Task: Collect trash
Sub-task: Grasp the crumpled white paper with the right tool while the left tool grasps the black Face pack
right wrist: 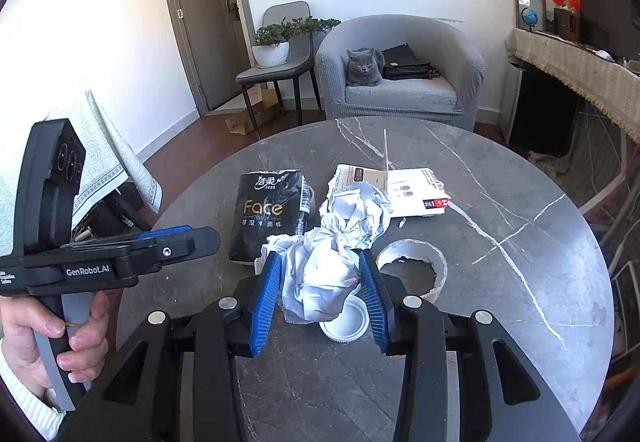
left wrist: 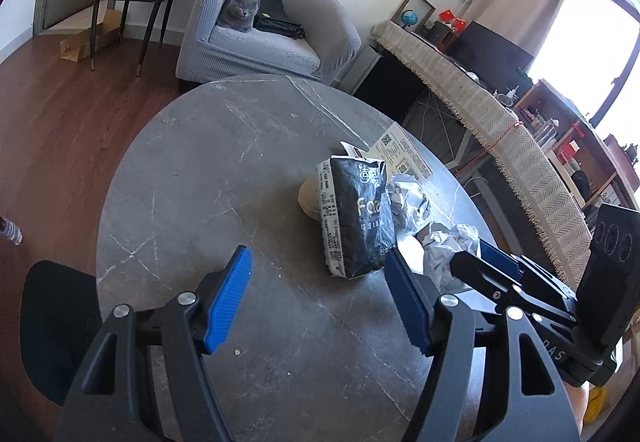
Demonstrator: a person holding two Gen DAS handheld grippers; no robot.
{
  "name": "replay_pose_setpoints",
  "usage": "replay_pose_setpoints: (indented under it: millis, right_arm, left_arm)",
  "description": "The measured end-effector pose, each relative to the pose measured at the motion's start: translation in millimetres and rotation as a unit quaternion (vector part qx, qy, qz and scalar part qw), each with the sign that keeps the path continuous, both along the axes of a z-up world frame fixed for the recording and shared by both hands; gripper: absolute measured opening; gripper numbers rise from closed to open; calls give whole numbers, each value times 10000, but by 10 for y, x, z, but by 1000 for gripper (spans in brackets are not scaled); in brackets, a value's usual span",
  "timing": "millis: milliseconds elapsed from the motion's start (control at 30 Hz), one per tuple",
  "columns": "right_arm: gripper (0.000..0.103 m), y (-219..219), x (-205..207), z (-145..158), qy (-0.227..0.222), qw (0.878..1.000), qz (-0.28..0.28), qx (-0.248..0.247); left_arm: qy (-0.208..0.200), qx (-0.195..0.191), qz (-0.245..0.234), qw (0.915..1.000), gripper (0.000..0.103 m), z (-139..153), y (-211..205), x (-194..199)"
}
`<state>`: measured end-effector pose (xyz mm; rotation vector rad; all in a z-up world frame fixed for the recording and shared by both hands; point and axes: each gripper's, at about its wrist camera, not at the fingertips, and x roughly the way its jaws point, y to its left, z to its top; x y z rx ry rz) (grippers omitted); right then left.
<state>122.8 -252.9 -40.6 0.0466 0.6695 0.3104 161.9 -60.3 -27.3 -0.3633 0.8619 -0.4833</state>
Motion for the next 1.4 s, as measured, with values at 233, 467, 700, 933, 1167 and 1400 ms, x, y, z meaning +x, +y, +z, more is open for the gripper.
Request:
replay_pose_setpoints:
  millis: [233,467,700,933,1167,1400]
  right_arm:
    - [41,-312,36,100,-124,9986,-243,444]
    - [41,-396,97,98,-119,9985,-233,479]
    - [40,-412,99,63,-74,9985,-220,495]
    - [40,-414,103,58,-17,9987,-204,462]
    - [40,-308,102,65,8,9989,-184,429]
    - [40,-182,24,141,-94,9988,-183,439]
  left_arm:
    - [179,-226,-118,9995,70,-40,-102,154]
    - [260,-360,-269,9987,64,-48,-207,252]
    - [317,-426,-455,9975,50,-69,-323,294]
    - [272,-255,-507,9980,25,-58,-423,301]
    - [60,43,-483,9988,18,37,-401,198]
    - [-345,333,-515,9975,13,216,-329,5]
